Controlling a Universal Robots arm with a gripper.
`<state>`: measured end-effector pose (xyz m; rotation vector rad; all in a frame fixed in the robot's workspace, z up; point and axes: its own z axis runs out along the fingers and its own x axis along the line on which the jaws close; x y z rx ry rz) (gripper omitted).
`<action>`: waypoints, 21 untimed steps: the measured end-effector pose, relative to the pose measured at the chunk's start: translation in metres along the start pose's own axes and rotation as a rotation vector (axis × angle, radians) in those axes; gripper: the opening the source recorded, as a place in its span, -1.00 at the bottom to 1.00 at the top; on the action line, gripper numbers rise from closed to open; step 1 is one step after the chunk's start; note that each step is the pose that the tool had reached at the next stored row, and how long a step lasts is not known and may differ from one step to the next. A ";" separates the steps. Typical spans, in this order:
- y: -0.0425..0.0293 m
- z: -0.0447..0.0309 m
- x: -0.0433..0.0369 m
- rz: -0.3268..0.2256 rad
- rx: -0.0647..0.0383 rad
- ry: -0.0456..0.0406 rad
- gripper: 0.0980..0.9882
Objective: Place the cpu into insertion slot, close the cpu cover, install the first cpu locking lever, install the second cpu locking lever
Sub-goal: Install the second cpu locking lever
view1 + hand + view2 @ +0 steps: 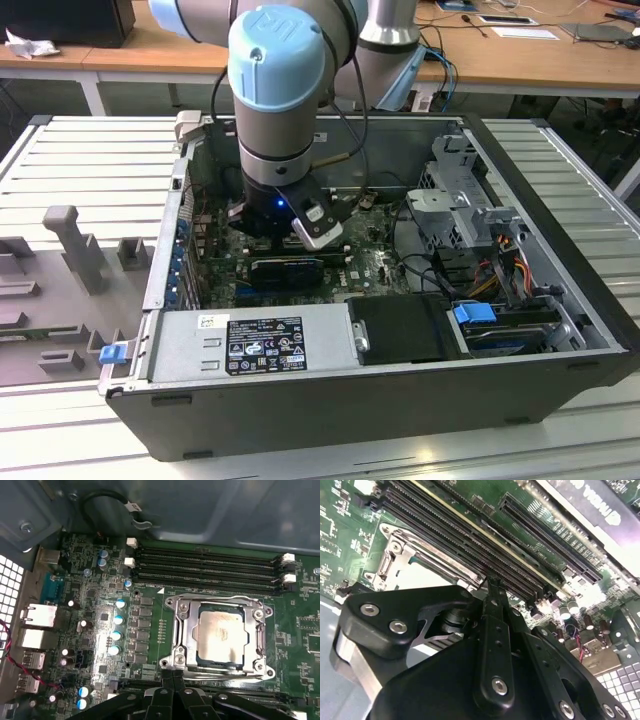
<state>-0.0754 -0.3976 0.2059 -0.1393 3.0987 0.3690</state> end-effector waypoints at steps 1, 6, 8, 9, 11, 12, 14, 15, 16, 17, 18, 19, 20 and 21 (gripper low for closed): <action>-0.0003 0.0014 0.0010 0.000 -0.008 -0.0012 -0.98; -0.0015 0.0066 0.0032 0.000 -0.028 -0.0032 -0.98; -0.0017 0.0077 0.0041 0.000 -0.043 -0.0048 -0.98; -0.0018 0.0085 0.0043 0.000 -0.047 -0.0052 -0.98; -0.0022 0.0104 0.0045 0.000 -0.052 -0.0058 -0.98; -0.0024 0.0113 0.0046 0.000 -0.053 -0.0057 -0.98; -0.0026 0.0116 0.0046 0.000 -0.053 -0.0055 -0.98; -0.0024 0.0110 0.0045 0.000 -0.053 -0.0058 -0.98; -0.0018 0.0090 0.0044 0.000 -0.054 -0.0065 -0.98; -0.0004 0.0036 0.0042 0.000 -0.054 -0.0062 -0.98; 0.0005 -0.0003 0.0041 0.000 -0.054 -0.0060 -0.98; 0.0009 -0.0021 0.0041 0.000 -0.053 -0.0059 -0.98; 0.0015 -0.0043 0.0040 0.000 -0.053 -0.0059 -0.98; 0.0021 -0.0068 0.0040 0.000 -0.053 -0.0059 -0.98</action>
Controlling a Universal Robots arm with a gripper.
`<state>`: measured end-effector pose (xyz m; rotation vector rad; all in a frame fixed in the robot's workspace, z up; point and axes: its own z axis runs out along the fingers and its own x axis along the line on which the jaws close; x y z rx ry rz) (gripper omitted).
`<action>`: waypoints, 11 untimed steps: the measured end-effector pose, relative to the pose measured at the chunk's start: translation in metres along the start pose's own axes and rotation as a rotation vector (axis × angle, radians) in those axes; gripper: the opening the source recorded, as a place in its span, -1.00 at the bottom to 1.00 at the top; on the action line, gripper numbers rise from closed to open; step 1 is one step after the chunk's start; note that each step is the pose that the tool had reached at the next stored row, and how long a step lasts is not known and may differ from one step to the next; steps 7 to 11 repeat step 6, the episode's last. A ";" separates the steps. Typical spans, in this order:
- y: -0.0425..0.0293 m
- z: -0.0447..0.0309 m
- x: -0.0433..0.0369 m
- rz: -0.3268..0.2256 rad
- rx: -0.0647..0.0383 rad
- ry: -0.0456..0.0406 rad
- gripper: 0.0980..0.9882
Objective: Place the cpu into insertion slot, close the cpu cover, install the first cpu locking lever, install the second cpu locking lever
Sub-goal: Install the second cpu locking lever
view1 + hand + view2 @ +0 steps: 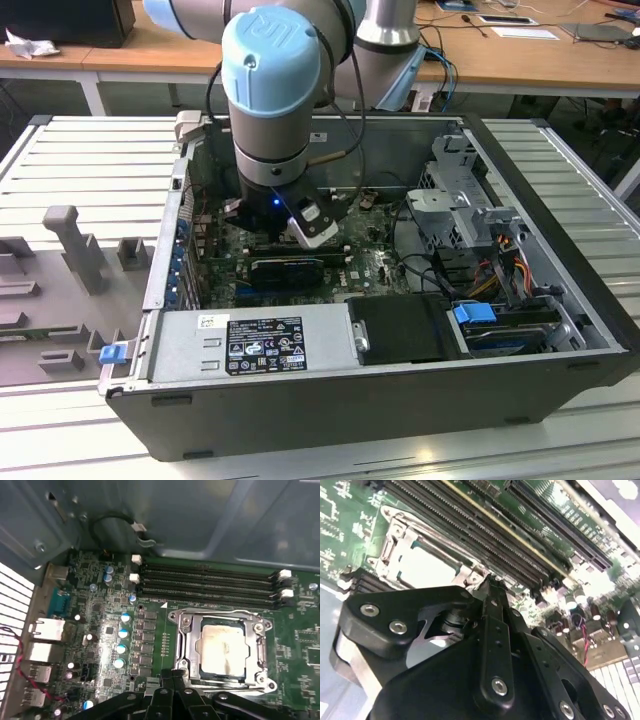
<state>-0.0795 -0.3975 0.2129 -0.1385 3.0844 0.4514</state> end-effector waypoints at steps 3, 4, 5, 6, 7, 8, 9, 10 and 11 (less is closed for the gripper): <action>0.0017 -0.0054 -0.0002 0.000 0.000 0.0000 -0.98; 0.0018 -0.0056 -0.0002 0.000 0.000 -0.0001 -0.98; 0.0018 -0.0056 -0.0003 0.000 0.000 -0.0002 -0.98; 0.0018 -0.0057 -0.0002 0.000 0.000 -0.0002 -0.98; 0.0018 -0.0057 -0.0002 0.000 0.000 -0.0002 -0.98; 0.0018 -0.0057 -0.0002 0.000 0.000 -0.0002 -0.98; 0.0018 -0.0057 -0.0002 0.000 0.000 -0.0002 -0.98; 0.0018 -0.0057 -0.0002 0.000 0.000 -0.0002 -0.98; 0.0018 -0.0057 -0.0002 0.000 0.000 -0.0002 -0.98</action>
